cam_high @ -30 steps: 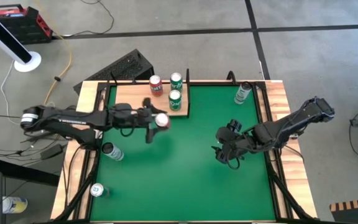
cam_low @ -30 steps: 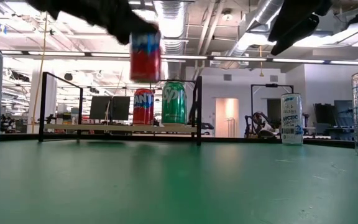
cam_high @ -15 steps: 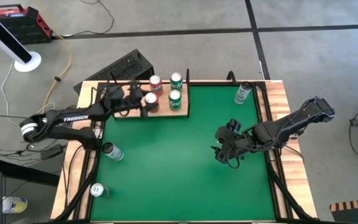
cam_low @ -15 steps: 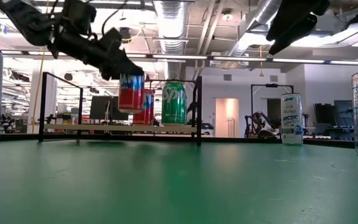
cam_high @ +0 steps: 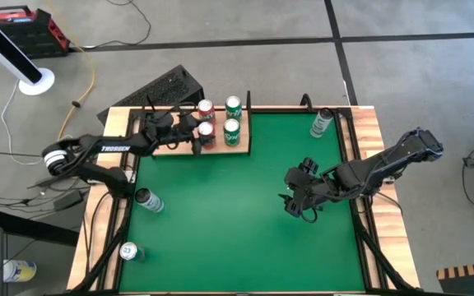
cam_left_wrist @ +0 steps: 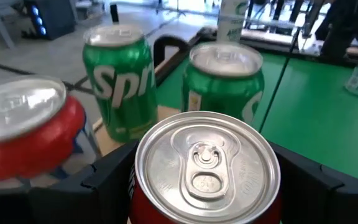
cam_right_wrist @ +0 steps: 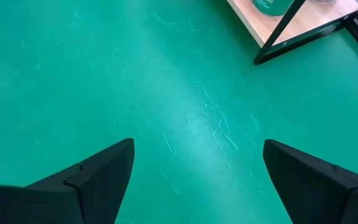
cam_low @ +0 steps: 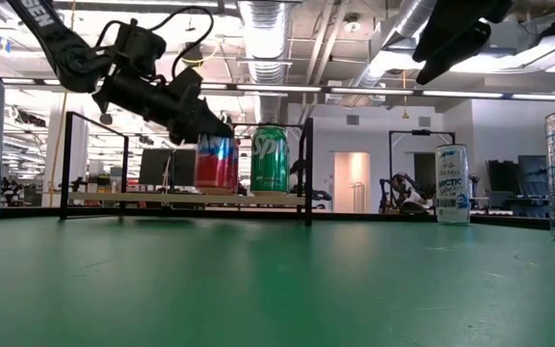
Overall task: Place canned beverage on shelf
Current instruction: Put the orange soda can aligned with the other orange soda can on the shelf, then put the right blue soda can on the shelf
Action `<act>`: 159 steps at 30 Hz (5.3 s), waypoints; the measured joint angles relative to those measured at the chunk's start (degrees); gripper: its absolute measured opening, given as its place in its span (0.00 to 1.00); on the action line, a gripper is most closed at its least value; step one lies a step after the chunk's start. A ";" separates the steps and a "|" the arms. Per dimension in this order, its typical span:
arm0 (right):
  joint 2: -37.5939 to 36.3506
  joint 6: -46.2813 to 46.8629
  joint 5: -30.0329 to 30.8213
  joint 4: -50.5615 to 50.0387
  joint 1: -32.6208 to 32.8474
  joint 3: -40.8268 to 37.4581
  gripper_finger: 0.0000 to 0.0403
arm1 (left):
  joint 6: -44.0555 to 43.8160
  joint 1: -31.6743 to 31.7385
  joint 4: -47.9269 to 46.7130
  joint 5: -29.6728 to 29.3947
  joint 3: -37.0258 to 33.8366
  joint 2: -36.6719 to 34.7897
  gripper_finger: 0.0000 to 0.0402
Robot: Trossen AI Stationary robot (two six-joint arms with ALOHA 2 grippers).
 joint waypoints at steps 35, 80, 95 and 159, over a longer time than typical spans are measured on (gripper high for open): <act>0.00 -0.01 -0.11 -0.36 -0.01 0.00 0.94 | 1.67 0.11 2.04 -1.20 0.04 -0.56 0.96; -0.02 15.93 -4.77 -18.93 0.67 13.12 0.94 | 3.10 -54.21 -37.74 -25.17 0.04 -43.84 0.92; -0.63 47.43 -11.91 -41.01 1.61 9.72 0.94 | 8.65 -54.21 -37.59 -26.69 0.04 -43.60 0.92; -0.96 53.66 -8.29 -33.10 8.63 -0.08 0.67 | 6.15 -54.16 -38.69 -26.66 0.04 -43.53 0.92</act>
